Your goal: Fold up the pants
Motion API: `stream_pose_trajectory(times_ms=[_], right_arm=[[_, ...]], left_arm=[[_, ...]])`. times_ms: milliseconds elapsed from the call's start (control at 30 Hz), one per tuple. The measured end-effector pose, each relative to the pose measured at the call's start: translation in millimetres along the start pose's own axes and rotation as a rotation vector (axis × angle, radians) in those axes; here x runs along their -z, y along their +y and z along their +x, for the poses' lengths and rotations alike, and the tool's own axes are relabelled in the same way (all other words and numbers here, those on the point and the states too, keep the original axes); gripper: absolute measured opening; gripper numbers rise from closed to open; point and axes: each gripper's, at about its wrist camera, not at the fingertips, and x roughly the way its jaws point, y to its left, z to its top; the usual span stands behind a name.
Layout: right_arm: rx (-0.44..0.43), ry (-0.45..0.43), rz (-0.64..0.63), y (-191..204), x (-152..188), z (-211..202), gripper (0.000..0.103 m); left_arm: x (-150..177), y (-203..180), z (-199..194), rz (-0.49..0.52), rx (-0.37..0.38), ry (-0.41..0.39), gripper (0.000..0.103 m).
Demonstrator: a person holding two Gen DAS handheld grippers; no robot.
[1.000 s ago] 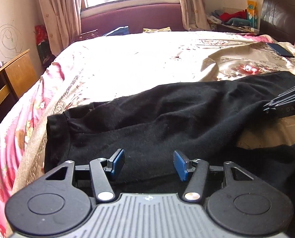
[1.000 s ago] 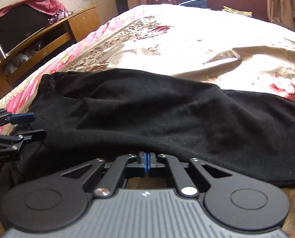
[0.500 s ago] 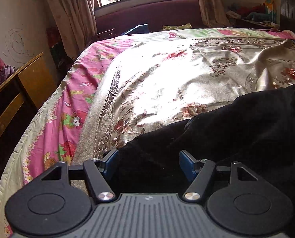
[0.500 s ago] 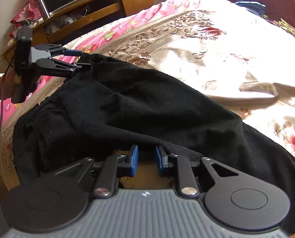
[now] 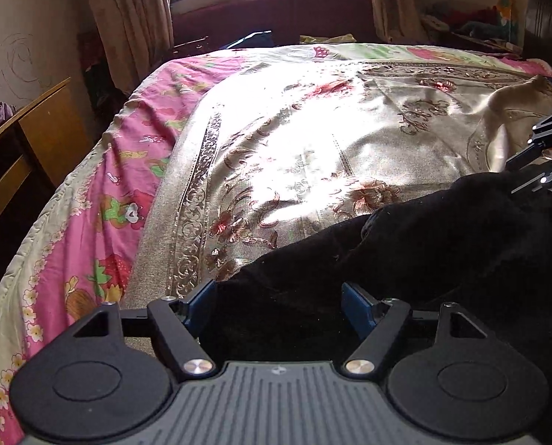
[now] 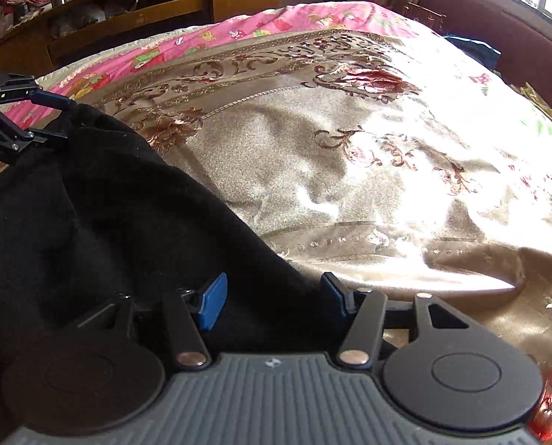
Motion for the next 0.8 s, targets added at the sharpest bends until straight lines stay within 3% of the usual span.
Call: stream_pose_trajectory(times_ms=[167,233,267,300,367,433,633,800], right_arm=[[-0.033,0.016,0.048,-7,0,10,0.055],[-0.041,0.018,0.064,-7,2,9,0.043],[-0.045,0.019,0.070,-6,2,8,0.025],[-0.037,0.022,0.085,-4,2,7,0.017],[-0.015,0.021,0.096,-1,2,3,0.007],[0.004,0.007,0.109,2,-2,-6,0.004],[0.043,-0.141,0.138,15,-21,-83,0.003],[0.039,-0.261,0.123,66,1,-189,0.000]], left_arm=[[3,16,17,-0.057,0.006,0.051,0.093],[5,18,26,-0.082,0.016,0.070,0.094],[4,19,29,-0.104,0.016,0.073,0.093],[2,21,30,-0.130,0.015,0.077,0.089],[-2,23,32,-0.148,-0.017,0.094,0.060],[-6,22,28,-0.148,-0.015,0.096,0.056],[-21,19,-18,-0.131,-0.027,-0.006,0.050],[-6,21,-108,-0.170,0.016,-0.178,0.050]])
